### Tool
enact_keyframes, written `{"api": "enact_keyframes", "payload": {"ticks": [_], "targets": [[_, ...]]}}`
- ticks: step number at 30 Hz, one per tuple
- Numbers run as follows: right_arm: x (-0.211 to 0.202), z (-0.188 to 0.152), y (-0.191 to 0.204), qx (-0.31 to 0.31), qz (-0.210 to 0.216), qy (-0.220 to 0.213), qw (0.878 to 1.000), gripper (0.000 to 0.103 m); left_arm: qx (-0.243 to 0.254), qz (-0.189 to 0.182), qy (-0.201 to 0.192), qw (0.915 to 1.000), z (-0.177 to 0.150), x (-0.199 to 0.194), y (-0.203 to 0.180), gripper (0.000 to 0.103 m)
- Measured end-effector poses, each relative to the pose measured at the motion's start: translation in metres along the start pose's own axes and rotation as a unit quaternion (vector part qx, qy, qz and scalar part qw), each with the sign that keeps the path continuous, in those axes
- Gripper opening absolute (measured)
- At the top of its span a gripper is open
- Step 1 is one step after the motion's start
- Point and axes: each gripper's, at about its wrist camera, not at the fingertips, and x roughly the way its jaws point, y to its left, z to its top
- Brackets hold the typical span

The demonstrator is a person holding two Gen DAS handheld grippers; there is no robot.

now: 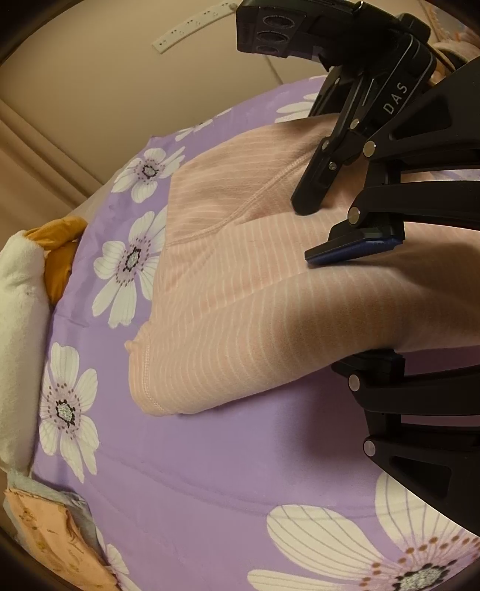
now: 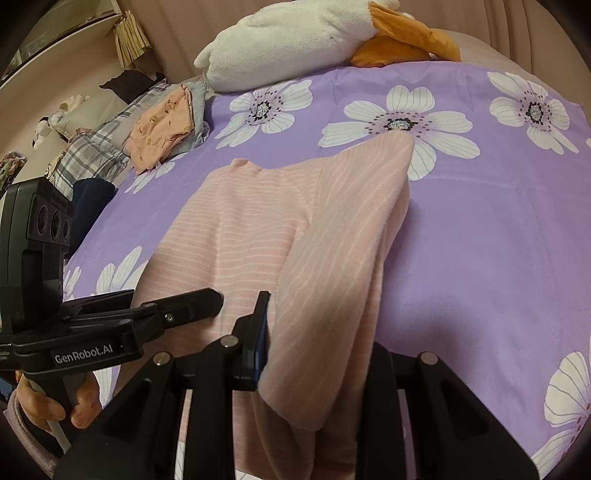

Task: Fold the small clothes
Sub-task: 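Hold the folded end with both closed tools, keeping it in place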

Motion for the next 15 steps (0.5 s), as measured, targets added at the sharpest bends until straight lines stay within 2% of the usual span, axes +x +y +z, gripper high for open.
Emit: {"api": "enact_keyframes", "payload": {"ticks": [15], "targets": [[0.0094, -0.0019, -0.0021, 0.006, 0.003, 0.011, 1.0, 0.026, -0.003, 0.004, 0.01, 0.9999, 0.0026, 0.0104, 0.0023, 0.038]]}}
